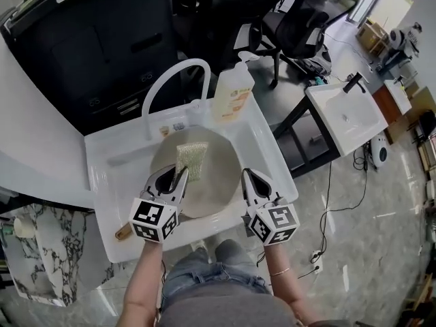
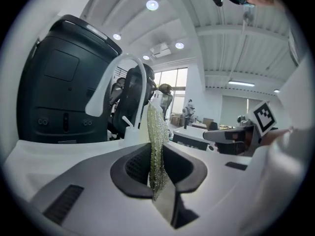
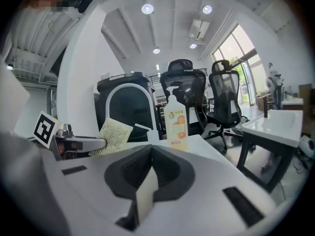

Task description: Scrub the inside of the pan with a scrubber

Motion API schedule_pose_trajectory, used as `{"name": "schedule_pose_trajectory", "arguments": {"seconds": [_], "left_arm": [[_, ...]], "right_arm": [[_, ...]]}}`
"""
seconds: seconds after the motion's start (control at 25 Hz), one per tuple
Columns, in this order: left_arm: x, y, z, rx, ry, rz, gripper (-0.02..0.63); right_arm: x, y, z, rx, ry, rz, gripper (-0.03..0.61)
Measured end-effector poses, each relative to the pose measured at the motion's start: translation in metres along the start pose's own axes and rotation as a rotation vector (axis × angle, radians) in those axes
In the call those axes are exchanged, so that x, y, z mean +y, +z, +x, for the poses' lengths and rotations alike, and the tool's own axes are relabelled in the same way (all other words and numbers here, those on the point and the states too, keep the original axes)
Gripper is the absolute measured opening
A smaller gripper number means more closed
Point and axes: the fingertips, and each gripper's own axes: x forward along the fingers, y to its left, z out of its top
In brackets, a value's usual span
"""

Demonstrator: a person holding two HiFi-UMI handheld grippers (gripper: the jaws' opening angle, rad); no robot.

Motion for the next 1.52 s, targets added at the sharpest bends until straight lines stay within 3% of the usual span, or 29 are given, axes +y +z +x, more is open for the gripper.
{"name": "schedule_pose_trajectory", "arguments": {"seconds": [0.36,0.52,0.76,1.0,1.12,1.52], "left_arm": [[-0.03,-0.036,0.058,0.196,-0.182,0.089,0.065],[-0.045,-0.054,0.071,0.277,-0.261,0.066,0.064],[-0.069,-0.074,0.086,0.365,-0.404,0.121,0.063],[-0.079,-0.097,0.099,0.449,-0.485,0.142,0.062],[-0.076,-0.109,0.109,0.469,-0.484,0.133,0.061],[-0.059,-0.14,0.15,0.501,-0.334,0.11,0.061]], "right_arm": [[-0.038,-0.007,0.0,0.028,-0.106,0.041,0.011],[-0.05,-0.006,0.004,0.032,-0.113,0.047,0.011],[-0.069,-0.009,0.011,0.049,-0.112,0.058,0.011],[-0.087,-0.007,0.017,0.053,-0.11,0.081,0.011],[-0.093,-0.005,0.023,0.055,-0.105,0.09,0.011],[-0.111,-0.008,0.043,0.082,-0.081,0.117,0.011]]}}
